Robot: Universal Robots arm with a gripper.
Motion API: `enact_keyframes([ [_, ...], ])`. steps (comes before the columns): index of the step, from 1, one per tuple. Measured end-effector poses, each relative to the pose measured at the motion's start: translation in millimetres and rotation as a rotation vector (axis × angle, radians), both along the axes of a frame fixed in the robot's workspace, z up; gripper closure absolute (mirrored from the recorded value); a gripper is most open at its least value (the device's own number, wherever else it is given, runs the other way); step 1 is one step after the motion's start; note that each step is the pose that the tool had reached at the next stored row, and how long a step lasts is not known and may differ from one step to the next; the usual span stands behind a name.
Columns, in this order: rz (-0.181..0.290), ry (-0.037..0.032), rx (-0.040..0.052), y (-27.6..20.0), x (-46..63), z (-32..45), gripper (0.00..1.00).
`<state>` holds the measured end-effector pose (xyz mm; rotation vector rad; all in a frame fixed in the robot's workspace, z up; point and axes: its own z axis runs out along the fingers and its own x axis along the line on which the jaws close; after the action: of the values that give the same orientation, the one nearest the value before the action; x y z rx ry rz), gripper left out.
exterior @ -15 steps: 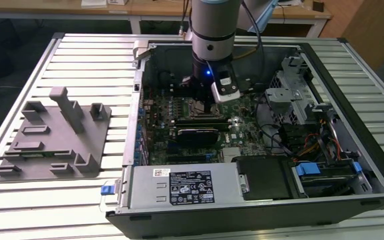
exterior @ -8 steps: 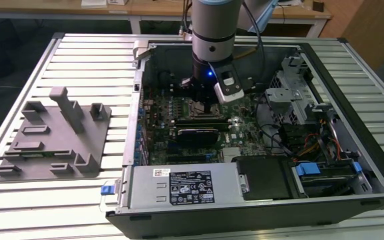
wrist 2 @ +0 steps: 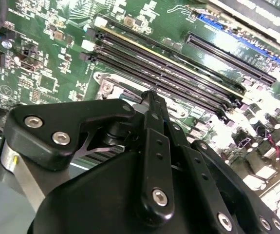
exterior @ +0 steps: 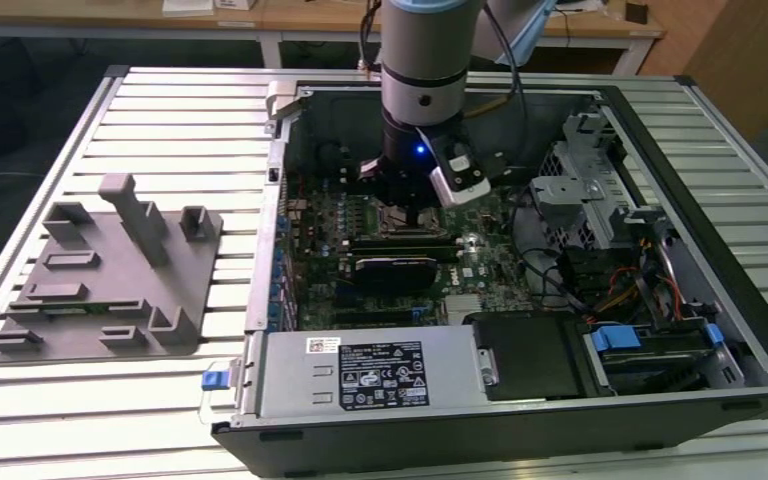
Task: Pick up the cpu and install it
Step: 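Install the second cpu locking lever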
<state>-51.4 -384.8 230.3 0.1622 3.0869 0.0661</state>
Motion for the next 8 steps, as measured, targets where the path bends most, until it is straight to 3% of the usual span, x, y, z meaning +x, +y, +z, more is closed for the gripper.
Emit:
enact_keyframes([
  [8, 0.004, 0.0000, -0.0004, -0.3, -3.5, -1.0, 0.89],
])
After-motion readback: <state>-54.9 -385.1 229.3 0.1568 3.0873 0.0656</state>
